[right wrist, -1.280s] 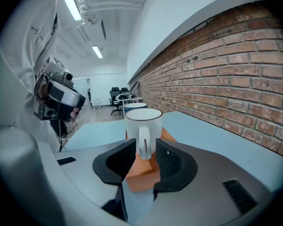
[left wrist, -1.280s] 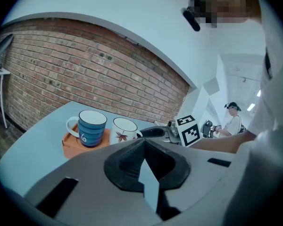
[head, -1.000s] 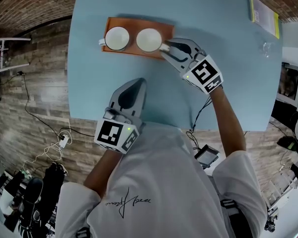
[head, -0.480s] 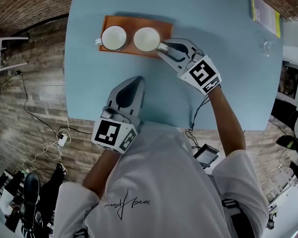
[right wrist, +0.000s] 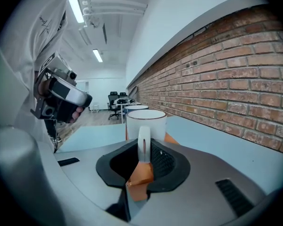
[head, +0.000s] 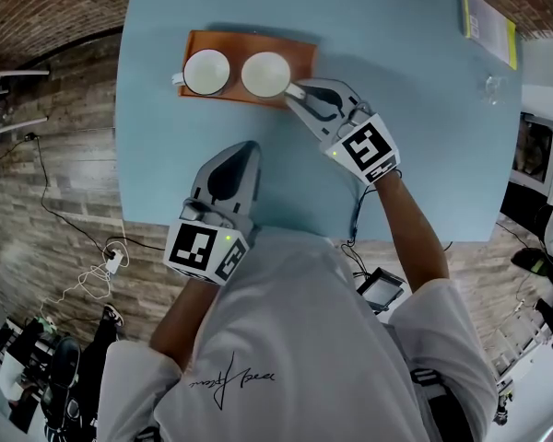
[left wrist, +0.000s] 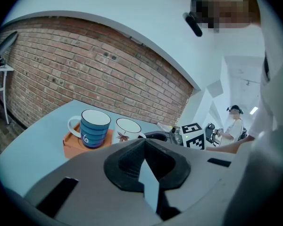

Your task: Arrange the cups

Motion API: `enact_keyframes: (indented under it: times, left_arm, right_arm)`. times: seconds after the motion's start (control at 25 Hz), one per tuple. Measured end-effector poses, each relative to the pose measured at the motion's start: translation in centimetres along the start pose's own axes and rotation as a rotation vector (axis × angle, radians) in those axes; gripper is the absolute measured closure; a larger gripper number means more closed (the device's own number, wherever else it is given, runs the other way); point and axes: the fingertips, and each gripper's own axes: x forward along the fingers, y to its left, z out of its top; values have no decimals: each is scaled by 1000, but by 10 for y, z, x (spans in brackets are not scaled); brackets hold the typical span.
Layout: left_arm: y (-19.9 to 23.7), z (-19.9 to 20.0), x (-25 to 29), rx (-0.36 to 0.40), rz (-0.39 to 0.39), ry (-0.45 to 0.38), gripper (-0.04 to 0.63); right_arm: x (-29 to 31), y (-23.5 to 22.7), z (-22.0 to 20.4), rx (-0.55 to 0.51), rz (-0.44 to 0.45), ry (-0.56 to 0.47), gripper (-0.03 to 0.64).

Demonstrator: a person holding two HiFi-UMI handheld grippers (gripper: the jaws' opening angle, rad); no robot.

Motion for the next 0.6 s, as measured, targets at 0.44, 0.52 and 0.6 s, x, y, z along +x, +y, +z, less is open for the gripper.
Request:
enact_keyframes:
  times: [0.44,0.52,0.6]
  left_arm:
    - [1,4,-1,8,-7,-17,588]
    - [3,4,-1,8,-5,-19,588]
    - [4,3,-2,8,-1,-23,588]
  right_arm:
    - [-4,2,9,17,-68,-17,554]
    - [-7,1,10,26,-82,-18,554]
    - [-10,0,9,38,-95,-19,554]
